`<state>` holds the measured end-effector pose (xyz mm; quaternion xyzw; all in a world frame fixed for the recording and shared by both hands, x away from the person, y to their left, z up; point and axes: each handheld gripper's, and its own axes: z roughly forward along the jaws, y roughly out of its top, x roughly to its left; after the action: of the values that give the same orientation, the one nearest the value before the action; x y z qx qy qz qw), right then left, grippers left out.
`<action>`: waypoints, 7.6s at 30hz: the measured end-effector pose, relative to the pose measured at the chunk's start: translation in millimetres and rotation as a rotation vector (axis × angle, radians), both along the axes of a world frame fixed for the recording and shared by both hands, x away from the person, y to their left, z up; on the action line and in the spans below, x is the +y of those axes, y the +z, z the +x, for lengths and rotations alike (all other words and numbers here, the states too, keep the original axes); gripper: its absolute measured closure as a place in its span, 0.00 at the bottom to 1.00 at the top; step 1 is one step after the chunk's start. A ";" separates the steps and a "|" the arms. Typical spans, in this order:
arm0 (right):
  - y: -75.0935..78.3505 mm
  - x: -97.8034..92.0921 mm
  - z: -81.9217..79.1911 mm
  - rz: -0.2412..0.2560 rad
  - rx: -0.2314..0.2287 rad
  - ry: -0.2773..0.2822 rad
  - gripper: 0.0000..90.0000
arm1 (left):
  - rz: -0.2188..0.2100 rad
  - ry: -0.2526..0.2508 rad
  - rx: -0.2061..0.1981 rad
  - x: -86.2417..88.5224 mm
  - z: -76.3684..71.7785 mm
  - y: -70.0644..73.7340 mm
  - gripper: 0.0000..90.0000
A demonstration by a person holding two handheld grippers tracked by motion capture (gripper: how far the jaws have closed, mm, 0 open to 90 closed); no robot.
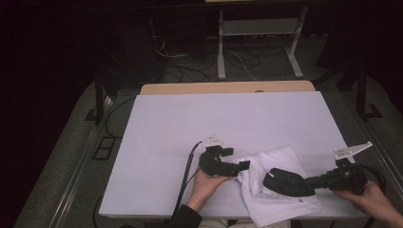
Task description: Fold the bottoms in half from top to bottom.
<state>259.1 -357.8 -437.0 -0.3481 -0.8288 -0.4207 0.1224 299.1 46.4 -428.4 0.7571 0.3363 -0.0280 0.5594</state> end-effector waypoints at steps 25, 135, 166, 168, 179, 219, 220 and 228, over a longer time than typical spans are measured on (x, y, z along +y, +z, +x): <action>-6.9 -8.4 -33.1 -0.098 0.011 0.014 0.85 | -0.006 0.006 0.003 -0.3 7.9 1.8 0.13; -13.5 93.1 -23.8 -0.158 0.079 0.228 0.98 | -0.017 -0.016 0.011 -12.2 7.9 -3.0 0.12; 37.6 75.4 -1.7 -0.041 -0.154 0.086 0.42 | 0.026 0.003 0.008 -4.3 12.8 -3.1 0.11; 39.5 72.9 3.3 -0.034 -0.164 0.073 0.38 | 0.022 0.005 0.017 -4.0 13.5 -3.4 0.11; 42.0 65.9 30.5 -0.048 -0.175 0.047 0.19 | 0.034 -0.003 0.047 -2.4 17.1 -5.8 0.12; -1.7 25.1 110.3 -0.138 -0.138 -0.156 0.29 | 0.121 -0.031 0.118 0.1 30.7 -24.1 0.17; -2.9 24.6 111.3 -0.134 -0.132 -0.156 0.31 | 0.128 -0.034 0.121 -0.1 31.0 -24.9 0.17; -11.3 21.3 116.8 -0.135 -0.117 -0.140 0.51 | 0.173 -0.051 0.163 -1.4 33.4 -31.9 0.31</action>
<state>375.8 -336.5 -448.3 -0.3875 -0.8345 -0.3912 0.0206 332.4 45.1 -460.3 0.8060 0.3626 -0.0747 0.4618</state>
